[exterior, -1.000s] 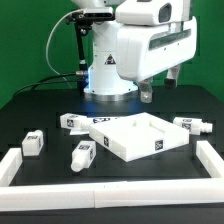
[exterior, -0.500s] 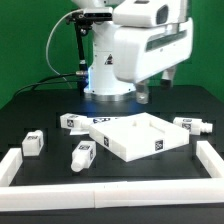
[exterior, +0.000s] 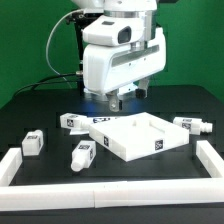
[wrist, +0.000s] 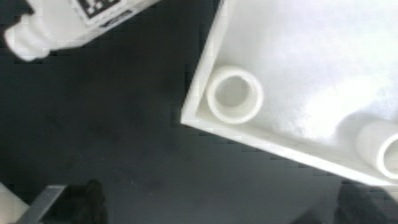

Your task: Assemble one leg

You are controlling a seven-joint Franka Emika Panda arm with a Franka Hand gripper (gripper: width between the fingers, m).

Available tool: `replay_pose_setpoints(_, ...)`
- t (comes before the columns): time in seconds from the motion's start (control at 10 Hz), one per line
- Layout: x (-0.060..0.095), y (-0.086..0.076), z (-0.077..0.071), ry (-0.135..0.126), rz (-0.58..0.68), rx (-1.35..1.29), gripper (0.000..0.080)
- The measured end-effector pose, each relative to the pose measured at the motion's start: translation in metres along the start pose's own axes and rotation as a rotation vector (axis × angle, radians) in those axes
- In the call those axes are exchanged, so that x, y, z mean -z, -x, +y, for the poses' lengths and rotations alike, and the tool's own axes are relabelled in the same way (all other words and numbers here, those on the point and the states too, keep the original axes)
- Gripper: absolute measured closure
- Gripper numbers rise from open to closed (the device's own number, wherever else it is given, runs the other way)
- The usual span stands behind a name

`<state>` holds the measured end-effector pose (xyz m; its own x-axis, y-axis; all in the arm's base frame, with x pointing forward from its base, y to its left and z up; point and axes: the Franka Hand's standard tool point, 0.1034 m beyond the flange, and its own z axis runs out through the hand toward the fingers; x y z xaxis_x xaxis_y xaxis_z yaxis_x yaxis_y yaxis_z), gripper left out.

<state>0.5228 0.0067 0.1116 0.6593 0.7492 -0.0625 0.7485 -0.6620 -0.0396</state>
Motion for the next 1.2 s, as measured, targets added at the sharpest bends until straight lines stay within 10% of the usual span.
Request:
replay_pose_setpoints(0.5,-0.034,0.041,-0.022,-0.008,0.032,-0.200,0.0150)
replay_pose_setpoints(0.8,-0.034,0.038,-0.021,-0.013,0.030,-0.198,0.0150)
replay_pose_setpoints(1.2,-0.079,0.053,-0.018,-0.049,0.002,-0.250,0.0150)
